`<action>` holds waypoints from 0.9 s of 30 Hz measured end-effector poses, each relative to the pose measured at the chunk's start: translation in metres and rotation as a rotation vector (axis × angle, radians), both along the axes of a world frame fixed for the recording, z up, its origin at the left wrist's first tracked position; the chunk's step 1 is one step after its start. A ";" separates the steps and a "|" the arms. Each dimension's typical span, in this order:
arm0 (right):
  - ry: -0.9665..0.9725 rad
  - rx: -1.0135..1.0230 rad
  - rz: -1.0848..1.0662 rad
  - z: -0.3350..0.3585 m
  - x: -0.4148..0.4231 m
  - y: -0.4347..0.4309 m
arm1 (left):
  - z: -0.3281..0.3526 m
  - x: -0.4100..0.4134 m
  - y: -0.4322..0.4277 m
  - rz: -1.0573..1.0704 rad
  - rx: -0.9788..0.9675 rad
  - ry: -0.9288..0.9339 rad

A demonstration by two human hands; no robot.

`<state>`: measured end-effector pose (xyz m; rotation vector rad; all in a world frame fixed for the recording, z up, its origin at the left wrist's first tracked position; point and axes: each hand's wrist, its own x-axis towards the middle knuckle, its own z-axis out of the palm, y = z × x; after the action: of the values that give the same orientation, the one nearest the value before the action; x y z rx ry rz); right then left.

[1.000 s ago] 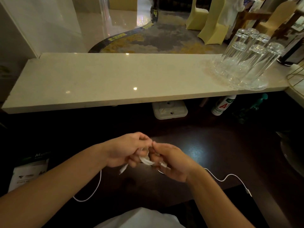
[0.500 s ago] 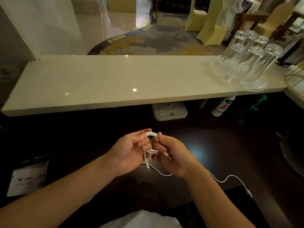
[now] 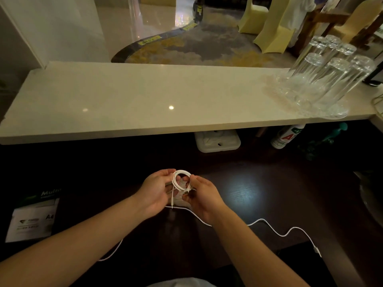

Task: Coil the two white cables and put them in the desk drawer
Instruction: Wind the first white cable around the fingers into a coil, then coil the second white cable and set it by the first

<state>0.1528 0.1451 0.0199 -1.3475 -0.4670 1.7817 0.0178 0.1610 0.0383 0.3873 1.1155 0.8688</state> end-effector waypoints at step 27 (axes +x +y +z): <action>-1.048 0.328 0.374 -0.058 -0.035 0.036 | -0.121 -0.125 -0.014 -0.815 0.495 1.431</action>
<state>0.1176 0.1808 -0.0383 -1.9505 -1.5723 1.0334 -0.1075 0.1471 -0.0828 1.9169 1.7555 -0.0230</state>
